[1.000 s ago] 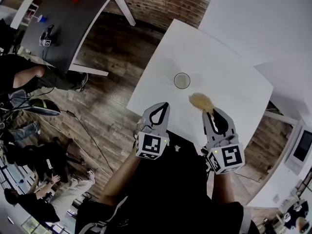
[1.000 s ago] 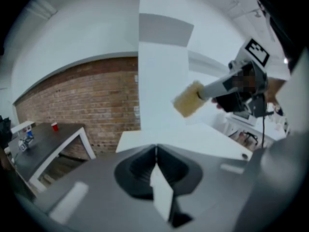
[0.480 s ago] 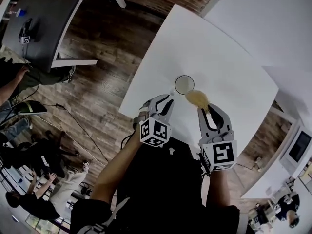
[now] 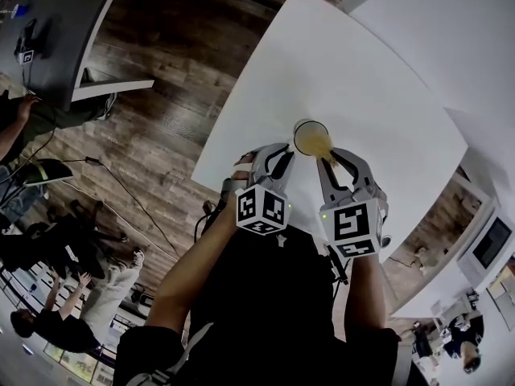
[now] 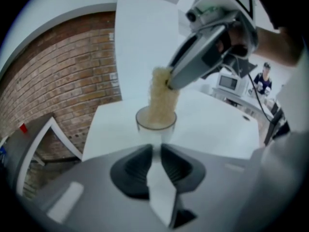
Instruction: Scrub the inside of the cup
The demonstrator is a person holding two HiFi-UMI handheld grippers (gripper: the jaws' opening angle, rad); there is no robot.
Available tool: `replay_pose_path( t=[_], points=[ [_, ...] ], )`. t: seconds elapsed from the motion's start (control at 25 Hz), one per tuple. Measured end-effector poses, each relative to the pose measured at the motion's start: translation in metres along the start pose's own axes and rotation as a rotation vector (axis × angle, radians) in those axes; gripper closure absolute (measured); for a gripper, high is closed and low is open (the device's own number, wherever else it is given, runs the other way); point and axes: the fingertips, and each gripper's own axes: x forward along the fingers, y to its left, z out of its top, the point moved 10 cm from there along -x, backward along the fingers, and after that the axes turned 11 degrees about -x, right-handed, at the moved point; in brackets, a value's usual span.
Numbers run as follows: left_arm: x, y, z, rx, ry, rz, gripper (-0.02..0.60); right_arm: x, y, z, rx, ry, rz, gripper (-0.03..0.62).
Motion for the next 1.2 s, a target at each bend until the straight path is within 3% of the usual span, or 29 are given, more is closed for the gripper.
replay_pose_path(
  t=[0.56,0.76,0.88,1.0,1.08,1.2],
  points=[
    [0.007,-0.002,-0.002,0.042,0.002,0.018,0.522,0.082,-0.005,0.005,-0.078,0.301,0.248,0.540],
    [0.006,-0.004,-0.004,0.048,0.008,0.029,0.520,0.099,0.000,0.013,-0.144,0.393,0.240,0.540],
    [0.005,-0.003,-0.003,0.020,0.007,0.030,0.522,0.091,-0.004,0.014,-0.126,0.340,0.214,0.540],
    [0.006,-0.004,-0.002,0.015,0.006,0.032,0.522,0.058,-0.013,0.016,-0.078,0.208,0.141,0.540],
    [0.006,-0.005,-0.002,0.017,0.004,0.036,0.522,0.042,-0.012,0.016,-0.111,0.129,0.084,0.540],
    [0.006,-0.004,-0.003,0.009,0.002,0.034,0.522,0.039,-0.002,0.014,-0.213,0.090,0.000,0.540]
  ],
)
